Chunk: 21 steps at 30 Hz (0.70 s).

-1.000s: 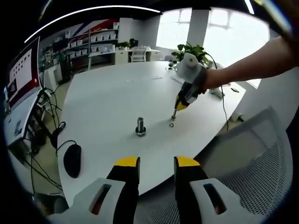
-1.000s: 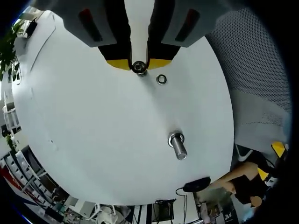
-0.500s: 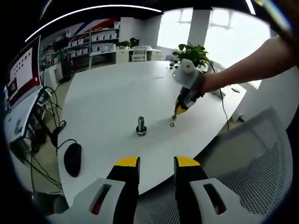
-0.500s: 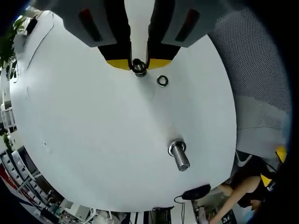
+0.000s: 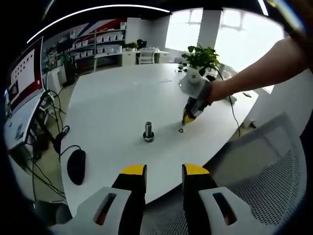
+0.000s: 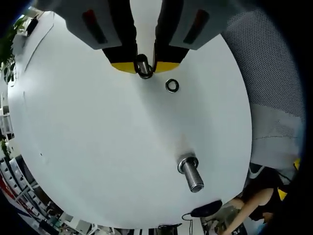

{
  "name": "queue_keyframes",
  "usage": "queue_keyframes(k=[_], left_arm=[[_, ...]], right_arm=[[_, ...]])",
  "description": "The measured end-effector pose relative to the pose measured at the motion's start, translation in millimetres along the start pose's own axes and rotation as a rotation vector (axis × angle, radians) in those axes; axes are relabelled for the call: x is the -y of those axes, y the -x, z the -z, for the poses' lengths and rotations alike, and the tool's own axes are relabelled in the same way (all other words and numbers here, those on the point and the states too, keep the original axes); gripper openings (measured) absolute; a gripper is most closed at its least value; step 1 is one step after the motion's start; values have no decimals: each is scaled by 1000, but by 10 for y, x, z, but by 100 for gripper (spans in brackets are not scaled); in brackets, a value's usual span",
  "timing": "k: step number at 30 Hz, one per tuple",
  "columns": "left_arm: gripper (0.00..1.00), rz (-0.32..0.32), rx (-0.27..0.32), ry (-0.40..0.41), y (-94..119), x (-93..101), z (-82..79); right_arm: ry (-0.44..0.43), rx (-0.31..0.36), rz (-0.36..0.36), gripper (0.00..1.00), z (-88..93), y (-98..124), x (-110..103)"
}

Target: Place the washer onto the threaded stud by aligning its center hole with the stud, sliding it down to the base, and recovering from edge contact or off-axis alignment until the washer reaches the visible bottom stop.

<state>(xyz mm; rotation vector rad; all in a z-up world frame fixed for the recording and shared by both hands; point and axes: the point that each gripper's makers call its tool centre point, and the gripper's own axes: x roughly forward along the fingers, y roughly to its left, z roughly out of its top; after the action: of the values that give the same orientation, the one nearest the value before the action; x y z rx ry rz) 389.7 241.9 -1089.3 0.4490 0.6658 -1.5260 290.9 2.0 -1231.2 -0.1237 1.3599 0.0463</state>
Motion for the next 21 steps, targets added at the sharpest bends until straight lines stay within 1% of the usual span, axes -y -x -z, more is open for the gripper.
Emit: queue_keyframes(k=[5, 10, 14, 21], left_arm=[[27, 0, 1, 1, -5, -12, 5], [27, 6, -1, -4, -19, -14, 11], [27, 9, -4, -4, -15, -2, 12], [27, 13, -4, -2, -19, -1, 18]], right_arm=[[-11, 6, -3, 15, -19, 57, -6], [-12, 3, -9, 17, -12, 36, -5], [-27, 19, -16, 19, -23, 47, -61], [-43, 24, -13, 20, -11, 27, -40]])
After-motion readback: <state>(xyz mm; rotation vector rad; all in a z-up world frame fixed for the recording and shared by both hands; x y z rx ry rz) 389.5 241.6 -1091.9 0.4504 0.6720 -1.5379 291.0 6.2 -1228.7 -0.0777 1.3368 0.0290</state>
